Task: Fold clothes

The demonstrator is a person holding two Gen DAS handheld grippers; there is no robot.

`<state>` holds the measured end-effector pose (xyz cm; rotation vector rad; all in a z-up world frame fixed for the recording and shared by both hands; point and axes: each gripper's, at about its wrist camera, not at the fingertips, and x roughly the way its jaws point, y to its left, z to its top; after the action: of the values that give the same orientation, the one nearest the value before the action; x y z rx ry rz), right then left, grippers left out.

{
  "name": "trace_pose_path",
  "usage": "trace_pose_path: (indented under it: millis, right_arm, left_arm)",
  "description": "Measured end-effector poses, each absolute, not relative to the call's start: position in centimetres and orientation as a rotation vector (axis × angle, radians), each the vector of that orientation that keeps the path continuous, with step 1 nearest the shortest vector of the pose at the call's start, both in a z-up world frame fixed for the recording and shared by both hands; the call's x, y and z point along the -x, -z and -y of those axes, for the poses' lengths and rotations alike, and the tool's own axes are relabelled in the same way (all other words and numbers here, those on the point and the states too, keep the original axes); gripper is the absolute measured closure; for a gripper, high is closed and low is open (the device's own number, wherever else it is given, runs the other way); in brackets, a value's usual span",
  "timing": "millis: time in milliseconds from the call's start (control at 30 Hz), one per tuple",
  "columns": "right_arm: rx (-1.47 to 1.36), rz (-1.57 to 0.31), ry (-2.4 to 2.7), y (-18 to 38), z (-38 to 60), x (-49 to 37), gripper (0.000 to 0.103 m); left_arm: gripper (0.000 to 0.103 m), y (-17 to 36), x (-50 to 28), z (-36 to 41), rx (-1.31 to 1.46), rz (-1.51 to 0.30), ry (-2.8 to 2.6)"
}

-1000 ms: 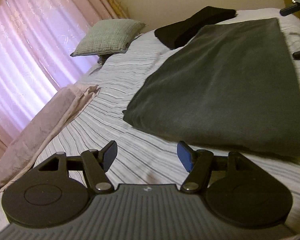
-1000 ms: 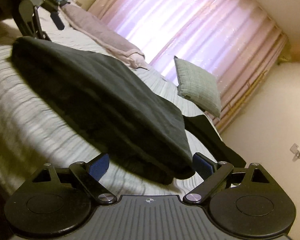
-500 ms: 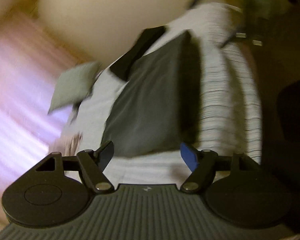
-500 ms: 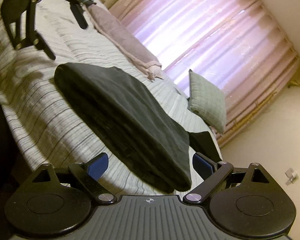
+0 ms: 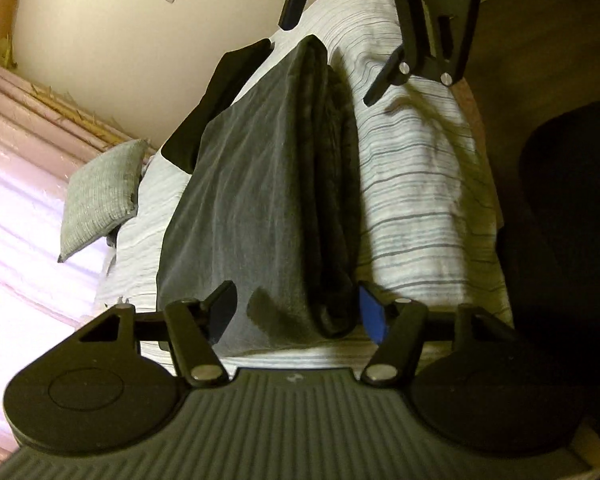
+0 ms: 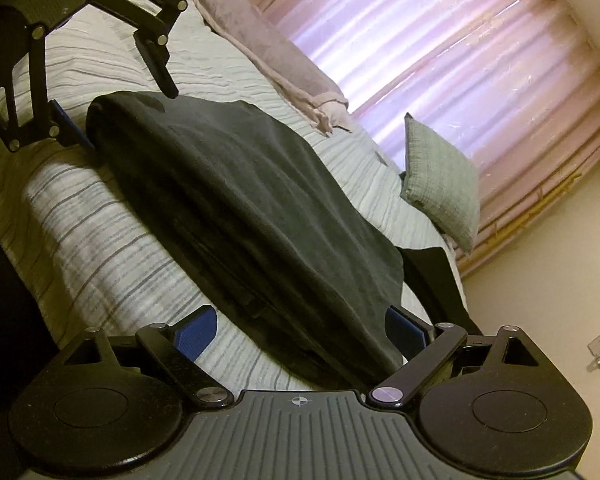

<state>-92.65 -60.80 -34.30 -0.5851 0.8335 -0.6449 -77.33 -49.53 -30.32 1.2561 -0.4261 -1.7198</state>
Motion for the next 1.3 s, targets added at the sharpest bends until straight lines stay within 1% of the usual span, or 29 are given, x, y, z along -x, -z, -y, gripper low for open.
trace_pose_path:
  millis: [133,433,733,767,800,900,1067,1100,1133,1167,1200,1300]
  right_arm:
    - [0.581,-0.847,0.628,34.5,60.8,91.9,0.01]
    - [0.641,-0.879,0.584,35.3,60.2,90.8,0.01]
    - [0.69,-0.818,0.498,34.5,58.4,90.2,0.01]
    - [0.698,-0.806,0.48,34.4,58.1,89.9,0.01]
    - [0.707,-0.793,0.463,34.2,57.7,89.6,0.011]
    - [0.737,-0.76,0.408,34.1,56.8,88.5,0.011]
    - [0.828,-0.788,0.322,35.4,56.6,86.1,0.011]
    - [0.856,-0.8,0.311,35.9,56.6,85.7,0.015]
    - [0.883,-0.811,0.3,36.4,56.6,85.3,0.028]
    - [0.911,-0.822,0.289,36.8,56.6,84.9,0.033]
    - [0.935,-0.832,0.279,37.3,56.7,84.5,0.035]
    - [0.936,-0.836,0.264,37.7,57.1,83.5,0.035]
  left_arm:
    - [0.042,30.3,77.1,49.5,-1.251,0.416,1.722]
    - [0.042,30.2,76.5,49.4,-1.237,0.395,1.726]
    - [0.042,30.3,76.6,49.2,-1.227,0.396,1.726]
    - [0.043,30.2,76.5,49.0,-1.221,0.395,1.73]
    - [0.046,30.0,76.3,48.7,-1.214,0.39,1.737]
    - [0.046,29.5,75.5,47.7,-1.182,0.364,1.752]
    - [0.046,28.8,73.8,46.5,-1.132,0.309,1.738]
    - [0.046,28.7,73.6,46.4,-1.125,0.305,1.731]
    - [0.046,28.7,73.5,46.3,-1.118,0.302,1.725]
    - [0.046,28.6,73.3,46.2,-1.111,0.298,1.721]
    - [0.046,28.6,73.2,46.1,-1.105,0.295,1.719]
    - [0.046,28.6,73.1,45.8,-1.089,0.294,1.717]
